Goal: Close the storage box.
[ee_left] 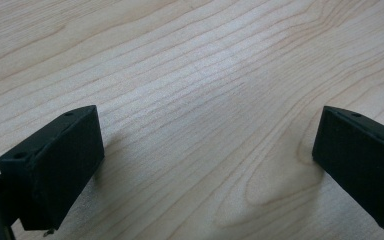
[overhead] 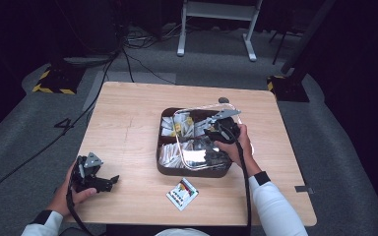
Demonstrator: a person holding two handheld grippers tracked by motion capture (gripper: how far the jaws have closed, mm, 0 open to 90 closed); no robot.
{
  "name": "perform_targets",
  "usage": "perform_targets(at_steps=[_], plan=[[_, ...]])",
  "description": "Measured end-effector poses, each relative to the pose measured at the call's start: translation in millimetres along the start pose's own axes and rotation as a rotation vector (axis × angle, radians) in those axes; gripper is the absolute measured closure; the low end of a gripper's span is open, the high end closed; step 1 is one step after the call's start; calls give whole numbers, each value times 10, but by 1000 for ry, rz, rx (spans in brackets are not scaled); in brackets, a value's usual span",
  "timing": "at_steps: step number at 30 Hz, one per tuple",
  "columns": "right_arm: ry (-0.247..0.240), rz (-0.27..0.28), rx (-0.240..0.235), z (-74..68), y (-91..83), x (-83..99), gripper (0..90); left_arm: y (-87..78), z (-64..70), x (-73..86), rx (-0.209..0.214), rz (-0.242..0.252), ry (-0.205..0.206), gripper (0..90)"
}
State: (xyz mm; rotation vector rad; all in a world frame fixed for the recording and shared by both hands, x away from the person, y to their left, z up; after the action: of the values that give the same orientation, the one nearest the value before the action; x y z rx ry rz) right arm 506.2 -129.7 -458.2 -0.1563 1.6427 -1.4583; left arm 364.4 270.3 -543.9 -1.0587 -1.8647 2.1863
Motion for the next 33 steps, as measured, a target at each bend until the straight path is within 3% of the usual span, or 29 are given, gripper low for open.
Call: perform_targets(at_steps=[17, 25, 30, 33], plan=[[32, -7, -18, -190, 169, -183, 592, -1, 0, 1, 0, -1, 0, 4], [42, -2, -3, -255, 215, -240, 592, 0, 0, 0, 0, 0, 1, 3], [67, -2, 12, -298, 236, -269, 591, 0, 0, 1, 0, -1, 0, 4], [84, -1, -9, -306, 224, -266, 591, 0, 0, 0, 0, 0, 0, 4]])
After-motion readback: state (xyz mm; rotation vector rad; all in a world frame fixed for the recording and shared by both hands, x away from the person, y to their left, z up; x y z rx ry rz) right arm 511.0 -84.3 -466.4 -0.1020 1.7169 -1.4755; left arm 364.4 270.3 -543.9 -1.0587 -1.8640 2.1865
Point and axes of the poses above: each handheld gripper's, and its own axes: y roughly forward along the jaws, x roughly out of its underside, z roughly to its right, the point moved 5 cm from there along y, roughly forward along the jaws, and after that the axes turned 15 degrees about -z, right-handed, at the moved point
